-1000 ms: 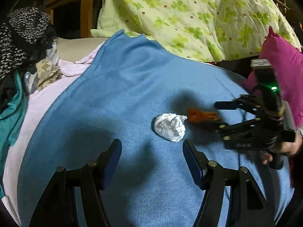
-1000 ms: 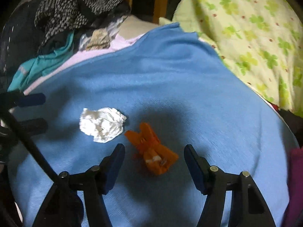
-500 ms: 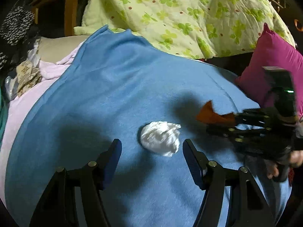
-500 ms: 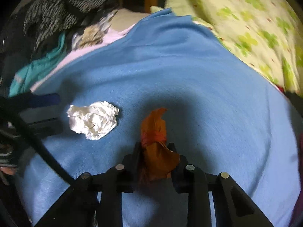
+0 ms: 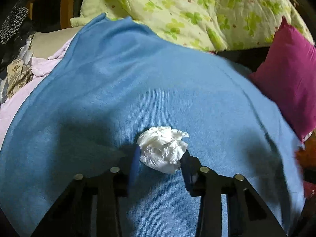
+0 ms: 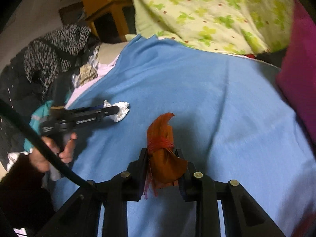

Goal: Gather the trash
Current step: 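Grasp the white tissue with the left tool, then lift the tissue and orange clip and carry them toward the red basket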

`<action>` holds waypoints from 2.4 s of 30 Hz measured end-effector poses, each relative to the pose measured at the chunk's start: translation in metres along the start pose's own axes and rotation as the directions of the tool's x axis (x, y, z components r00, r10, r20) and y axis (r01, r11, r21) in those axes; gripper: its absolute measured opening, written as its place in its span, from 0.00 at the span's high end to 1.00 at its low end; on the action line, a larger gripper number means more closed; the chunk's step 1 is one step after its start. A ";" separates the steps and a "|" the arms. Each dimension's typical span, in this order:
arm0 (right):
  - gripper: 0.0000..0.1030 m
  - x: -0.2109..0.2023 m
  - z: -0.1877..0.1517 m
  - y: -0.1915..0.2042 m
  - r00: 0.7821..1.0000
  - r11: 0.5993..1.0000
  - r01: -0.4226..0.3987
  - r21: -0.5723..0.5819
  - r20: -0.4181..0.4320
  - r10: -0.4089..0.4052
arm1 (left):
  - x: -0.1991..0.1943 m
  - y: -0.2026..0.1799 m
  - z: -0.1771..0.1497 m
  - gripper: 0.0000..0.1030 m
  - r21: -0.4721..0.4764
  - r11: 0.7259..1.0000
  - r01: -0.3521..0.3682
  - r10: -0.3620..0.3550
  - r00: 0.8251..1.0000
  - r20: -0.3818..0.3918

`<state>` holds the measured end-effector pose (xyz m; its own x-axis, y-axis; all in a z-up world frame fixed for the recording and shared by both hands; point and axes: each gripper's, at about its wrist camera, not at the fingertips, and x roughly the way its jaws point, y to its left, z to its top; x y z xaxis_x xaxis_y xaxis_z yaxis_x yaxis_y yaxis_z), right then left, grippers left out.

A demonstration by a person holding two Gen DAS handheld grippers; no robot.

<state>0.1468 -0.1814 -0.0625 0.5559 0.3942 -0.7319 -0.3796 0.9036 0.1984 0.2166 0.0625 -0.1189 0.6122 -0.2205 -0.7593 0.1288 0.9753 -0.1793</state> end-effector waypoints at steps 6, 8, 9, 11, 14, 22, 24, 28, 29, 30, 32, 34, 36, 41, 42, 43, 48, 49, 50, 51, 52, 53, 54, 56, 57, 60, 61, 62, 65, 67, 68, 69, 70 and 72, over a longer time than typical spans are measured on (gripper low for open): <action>0.72 -0.044 -0.033 -0.002 0.996 0.996 -0.006 0.084 0.094 -0.002 | -0.015 -0.002 -0.002 0.78 -0.030 1.000 0.006 -0.005 0.999 0.036; 0.72 -0.056 -0.044 -0.003 0.993 0.994 -0.012 0.110 0.115 0.000 | -0.027 -0.006 -0.003 0.78 -0.023 1.000 -0.002 0.004 0.998 0.071; 0.72 -0.060 -0.048 -0.004 0.992 0.993 -0.012 0.117 0.123 -0.003 | -0.035 -0.010 -0.006 0.78 -0.015 1.000 -0.005 0.007 0.996 0.090; 0.72 -0.073 -0.056 -0.004 0.989 0.992 0.003 0.125 0.146 -0.021 | -0.053 -0.014 -0.012 0.78 -0.015 1.000 -0.003 0.005 0.993 0.120; 0.72 -0.092 -0.067 -0.008 0.984 0.988 -0.008 0.154 0.178 -0.020 | -0.084 -0.023 -0.024 0.78 -0.009 1.000 -0.020 0.021 0.986 0.164; 0.72 -0.137 -0.095 -0.014 0.971 0.978 -0.009 0.210 0.237 -0.042 | -0.163 -0.071 -0.058 0.78 0.005 0.996 -0.091 0.087 0.964 0.250; 0.72 -0.151 -0.100 -0.014 0.965 0.973 -0.018 0.231 0.258 -0.044 | -0.181 -0.082 -0.065 0.78 0.016 0.994 -0.112 0.104 0.956 0.274; 0.72 -0.175 -0.100 -0.007 0.957 0.972 -0.011 0.234 0.284 -0.057 | -0.224 -0.107 -0.075 0.78 0.051 0.987 -0.154 0.128 0.932 0.339; 0.72 -0.182 -0.100 -0.004 0.955 0.972 -0.015 0.235 0.290 -0.056 | -0.237 -0.114 -0.077 0.78 0.062 0.983 -0.173 0.139 0.922 0.361; 0.72 -0.188 -0.101 -0.001 0.954 0.972 -0.018 0.236 0.294 -0.054 | -0.247 -0.118 -0.080 0.78 0.073 0.981 -0.181 0.141 0.916 0.376; 0.72 -0.199 -0.100 0.006 0.952 0.972 -0.012 0.235 0.300 -0.061 | -0.265 -0.130 -0.085 0.78 0.099 0.975 -0.201 0.145 0.902 0.406; 0.72 -0.207 -0.098 0.013 0.951 0.973 -0.003 0.231 0.300 -0.069 | -0.285 -0.140 -0.090 0.78 0.121 0.967 -0.222 0.150 0.889 0.433; 0.72 -0.215 -0.097 0.020 0.953 0.973 0.007 0.231 0.294 -0.076 | -0.301 -0.146 -0.092 0.78 0.131 0.966 -0.224 0.145 0.883 0.446; 0.72 -0.237 -0.092 0.035 0.949 0.971 0.004 0.240 0.306 -0.080 | -0.333 -0.153 -0.097 0.78 0.133 0.956 -0.262 0.161 0.846 0.507; 0.72 -0.239 -0.093 0.036 0.948 0.971 0.008 0.239 0.307 -0.084 | -0.337 -0.154 -0.098 0.78 0.131 0.957 -0.261 0.161 0.845 0.510; 0.72 -0.241 -0.096 0.038 0.950 0.970 -0.002 0.243 0.304 -0.074 | -0.341 -0.154 -0.099 0.78 0.130 0.956 -0.264 0.162 0.842 0.514; 0.72 -0.248 -0.104 0.045 0.947 0.971 -0.002 0.238 0.311 -0.075 | -0.354 -0.160 -0.097 0.78 0.126 0.955 -0.269 0.166 0.835 0.524; 0.72 -0.253 -0.103 0.044 0.946 0.970 -0.013 0.245 0.318 -0.067 | -0.357 -0.162 -0.096 0.78 0.128 0.956 -0.263 0.161 0.838 0.522; 0.72 -0.257 -0.101 0.042 0.945 0.967 -0.022 0.252 0.322 -0.062 | -0.360 -0.164 -0.095 0.78 0.130 0.957 -0.260 0.155 0.835 0.529; 0.72 -0.261 -0.101 0.042 0.942 0.966 -0.030 0.257 0.330 -0.058 | -0.363 -0.166 -0.096 0.78 0.128 0.953 -0.274 0.163 0.822 0.546; 0.72 -0.267 -0.099 0.041 0.937 0.967 -0.031 0.254 0.345 -0.060 | -0.365 -0.168 -0.097 0.78 0.126 0.950 -0.285 0.171 0.815 0.553; 0.72 -0.274 -0.099 0.042 0.928 0.969 -0.018 0.246 0.366 -0.076 | -0.365 -0.170 -0.097 0.78 0.127 0.948 -0.292 0.176 0.812 0.556; 0.72 -0.277 -0.100 0.042 0.920 0.970 -0.001 0.244 0.380 -0.095 | -0.364 -0.171 -0.097 0.78 0.126 0.949 -0.290 0.176 0.814 0.554; 0.72 -0.278 -0.104 0.041 0.918 0.969 0.007 0.246 0.384 -0.104 | -0.361 -0.172 -0.098 0.78 0.120 0.952 -0.283 0.175 0.820 0.545; 0.72 -0.276 -0.106 0.041 0.918 0.969 0.010 0.248 0.382 -0.107 | -0.360 -0.173 -0.098 0.78 0.119 0.952 -0.283 0.176 0.821 0.543; 0.72 -0.271 -0.113 0.040 0.926 0.969 0.018 0.248 0.362 -0.110 | -0.360 -0.176 -0.099 0.78 0.121 0.951 -0.285 0.176 0.819 0.546; 0.72 -0.272 -0.114 0.039 0.926 0.969 0.019 0.247 0.362 -0.110 | -0.359 -0.176 -0.098 0.78 0.126 0.950 -0.287 0.175 0.819 0.547; 0.72 -0.274 -0.116 0.039 0.924 0.970 0.021 0.244 0.366 -0.112 | -0.359 -0.179 -0.099 0.78 0.129 0.948 -0.291 0.176 0.817 0.549; 0.72 -0.286 -0.117 0.034 0.912 0.969 0.029 0.246 0.390 -0.126 | -0.361 -0.187 -0.099 0.78 0.145 0.945 -0.294 0.166 0.812 0.560; 0.72 -0.294 -0.117 0.030 0.904 0.967 0.024 0.254 0.408 -0.129 | -0.361 -0.193 -0.098 0.78 0.158 0.940 -0.302 0.164 0.808 0.566; 0.72 -0.298 -0.118 0.028 0.900 0.965 0.024 0.260 0.415 -0.134 | -0.362 -0.195 -0.098 0.78 0.162 0.939 -0.303 0.162 0.807 0.568; 0.72 -0.301 -0.117 0.026 0.898 0.964 0.026 0.264 0.418 -0.138 | -0.362 -0.198 -0.098 0.78 0.167 0.939 -0.300 0.157 0.807 0.569; 0.72 -0.304 -0.118 0.023 0.895 0.963 0.027 0.270 0.423 -0.143 | -0.361 -0.200 -0.098 0.78 0.171 0.940 -0.296 0.151 0.810 0.567; 0.72 -0.308 -0.119 0.020 0.893 0.961 0.029 0.275 0.425 -0.148 | -0.361 -0.204 -0.098 0.78 0.183 0.938 -0.294 0.145 0.812 0.565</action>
<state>-0.1198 -0.3046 0.0889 0.8670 0.2890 -0.4058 -0.1453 0.9258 0.3490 -0.1072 -0.0582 0.1301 0.9569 -0.0312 -0.2888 0.0832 0.9821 0.1693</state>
